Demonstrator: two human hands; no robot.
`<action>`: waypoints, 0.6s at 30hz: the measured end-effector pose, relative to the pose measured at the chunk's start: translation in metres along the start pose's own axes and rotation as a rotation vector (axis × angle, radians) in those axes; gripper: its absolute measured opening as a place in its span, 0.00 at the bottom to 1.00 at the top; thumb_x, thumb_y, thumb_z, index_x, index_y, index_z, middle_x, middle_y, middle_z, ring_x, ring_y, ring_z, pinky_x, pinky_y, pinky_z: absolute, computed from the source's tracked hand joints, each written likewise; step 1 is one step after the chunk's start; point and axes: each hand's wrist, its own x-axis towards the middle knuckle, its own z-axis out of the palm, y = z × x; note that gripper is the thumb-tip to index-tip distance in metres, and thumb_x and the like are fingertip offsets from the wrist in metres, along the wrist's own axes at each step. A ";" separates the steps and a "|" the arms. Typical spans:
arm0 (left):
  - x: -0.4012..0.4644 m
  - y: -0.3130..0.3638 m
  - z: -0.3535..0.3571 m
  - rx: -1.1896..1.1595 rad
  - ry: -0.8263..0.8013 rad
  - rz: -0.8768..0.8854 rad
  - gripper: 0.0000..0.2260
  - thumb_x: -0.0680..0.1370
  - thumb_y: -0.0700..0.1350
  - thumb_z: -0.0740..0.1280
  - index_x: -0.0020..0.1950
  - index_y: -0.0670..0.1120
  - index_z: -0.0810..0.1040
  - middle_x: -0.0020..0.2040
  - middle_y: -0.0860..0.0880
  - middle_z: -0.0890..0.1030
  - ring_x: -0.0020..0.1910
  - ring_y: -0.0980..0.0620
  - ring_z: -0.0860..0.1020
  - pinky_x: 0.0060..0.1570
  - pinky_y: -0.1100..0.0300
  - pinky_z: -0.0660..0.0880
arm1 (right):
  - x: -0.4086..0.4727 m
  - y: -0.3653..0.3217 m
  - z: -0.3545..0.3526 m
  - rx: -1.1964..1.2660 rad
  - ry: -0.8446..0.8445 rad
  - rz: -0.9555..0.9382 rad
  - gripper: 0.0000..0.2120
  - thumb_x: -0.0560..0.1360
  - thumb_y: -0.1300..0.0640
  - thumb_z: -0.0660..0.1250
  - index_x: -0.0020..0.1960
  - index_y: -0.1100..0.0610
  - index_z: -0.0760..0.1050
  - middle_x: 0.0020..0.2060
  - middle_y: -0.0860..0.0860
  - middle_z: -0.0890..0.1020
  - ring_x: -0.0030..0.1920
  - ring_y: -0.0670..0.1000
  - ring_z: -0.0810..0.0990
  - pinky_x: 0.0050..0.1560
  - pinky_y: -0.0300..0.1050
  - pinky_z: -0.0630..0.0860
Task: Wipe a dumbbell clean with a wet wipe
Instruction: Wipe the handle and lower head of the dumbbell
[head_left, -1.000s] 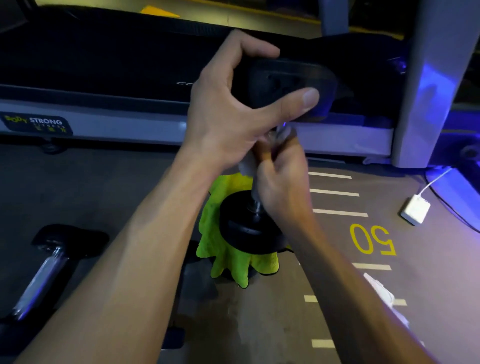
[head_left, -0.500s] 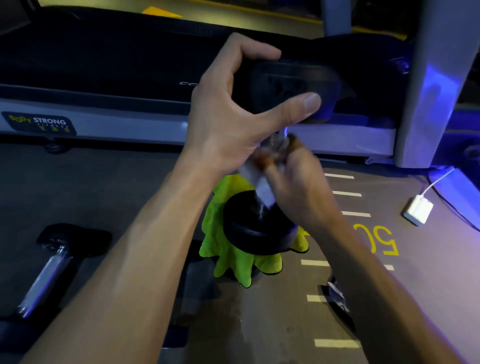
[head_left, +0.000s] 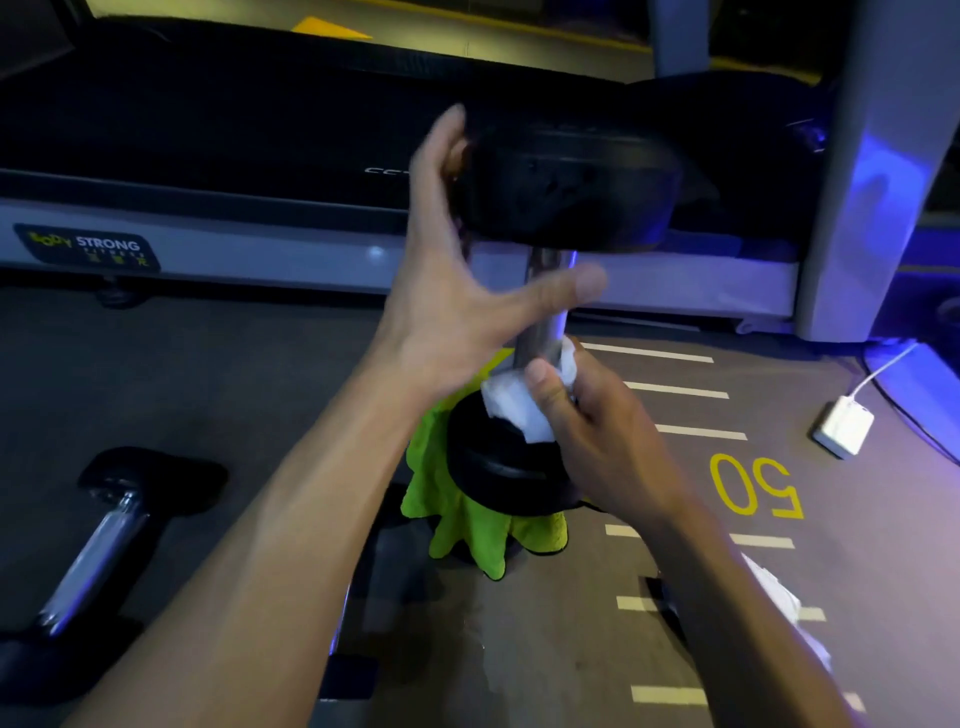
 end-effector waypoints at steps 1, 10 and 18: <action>-0.009 -0.008 0.004 -0.004 -0.029 -0.098 0.50 0.64 0.57 0.83 0.80 0.50 0.62 0.76 0.53 0.72 0.75 0.58 0.72 0.75 0.52 0.71 | -0.001 -0.003 0.001 0.025 0.026 0.001 0.14 0.85 0.43 0.54 0.52 0.46 0.77 0.44 0.39 0.83 0.47 0.40 0.80 0.47 0.39 0.73; -0.027 -0.019 0.023 -0.082 -0.066 -0.350 0.08 0.83 0.52 0.69 0.53 0.48 0.83 0.47 0.50 0.89 0.47 0.54 0.87 0.49 0.58 0.82 | -0.018 0.003 0.011 0.173 0.185 0.130 0.23 0.86 0.43 0.53 0.52 0.53 0.82 0.44 0.50 0.87 0.47 0.50 0.84 0.46 0.45 0.78; -0.039 -0.015 -0.005 -0.098 0.101 -0.337 0.15 0.86 0.49 0.64 0.54 0.37 0.80 0.38 0.50 0.84 0.34 0.56 0.81 0.36 0.62 0.77 | -0.039 -0.017 0.042 0.353 0.386 0.011 0.21 0.86 0.46 0.53 0.50 0.53 0.83 0.39 0.40 0.84 0.41 0.37 0.79 0.40 0.32 0.72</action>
